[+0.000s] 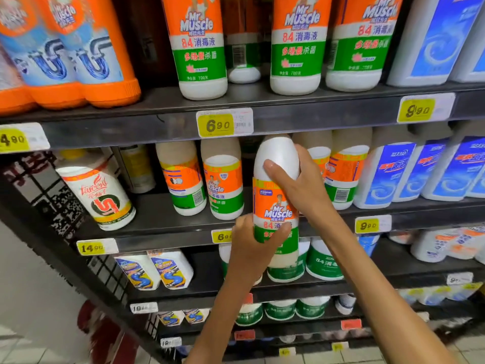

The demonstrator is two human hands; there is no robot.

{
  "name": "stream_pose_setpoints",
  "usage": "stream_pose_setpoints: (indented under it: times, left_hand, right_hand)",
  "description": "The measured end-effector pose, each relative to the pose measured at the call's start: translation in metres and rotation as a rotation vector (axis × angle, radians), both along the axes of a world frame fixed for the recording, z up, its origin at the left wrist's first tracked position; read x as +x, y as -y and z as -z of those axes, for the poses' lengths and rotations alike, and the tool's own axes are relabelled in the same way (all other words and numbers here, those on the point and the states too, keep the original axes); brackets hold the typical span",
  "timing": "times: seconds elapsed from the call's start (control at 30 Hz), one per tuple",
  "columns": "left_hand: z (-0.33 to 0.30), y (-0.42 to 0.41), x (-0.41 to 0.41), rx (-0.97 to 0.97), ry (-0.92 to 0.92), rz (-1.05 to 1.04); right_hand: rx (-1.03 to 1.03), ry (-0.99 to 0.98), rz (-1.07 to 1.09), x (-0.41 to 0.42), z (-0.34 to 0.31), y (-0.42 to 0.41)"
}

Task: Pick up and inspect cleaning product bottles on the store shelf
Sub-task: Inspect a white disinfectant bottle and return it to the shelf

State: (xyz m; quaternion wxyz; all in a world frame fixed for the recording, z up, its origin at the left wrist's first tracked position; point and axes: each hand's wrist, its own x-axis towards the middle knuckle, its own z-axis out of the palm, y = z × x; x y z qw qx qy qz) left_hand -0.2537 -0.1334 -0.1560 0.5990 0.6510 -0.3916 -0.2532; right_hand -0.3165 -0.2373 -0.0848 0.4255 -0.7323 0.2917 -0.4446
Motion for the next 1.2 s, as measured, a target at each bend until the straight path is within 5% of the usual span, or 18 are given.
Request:
stream_pose_setpoints:
  times: [0.07,0.57,0.7,0.93,1.2]
  left_hand:
    - [-0.005,0.005,0.003,-0.009,0.132,-0.033]
    - [0.008,0.041,0.013,-0.117,0.084,-0.21]
    - [0.015,0.049,0.014,-0.133,0.126,-0.3]
    - [0.021,0.044,0.014,-0.025,0.585,-0.44]
    - [0.019,0.05,0.017,-0.01,0.64,-0.364]
  right_hand:
    - [-0.05,0.015,0.04,0.004,-0.001,0.003]
    - [-0.227,0.112,0.102,0.027,0.018,0.018]
    - [-0.406,0.017,0.165,0.029,0.021,0.016]
    - [-0.507,-0.068,0.175,0.01,0.015,0.015]
    - [-0.665,-0.269,0.157,0.002,0.017,0.027]
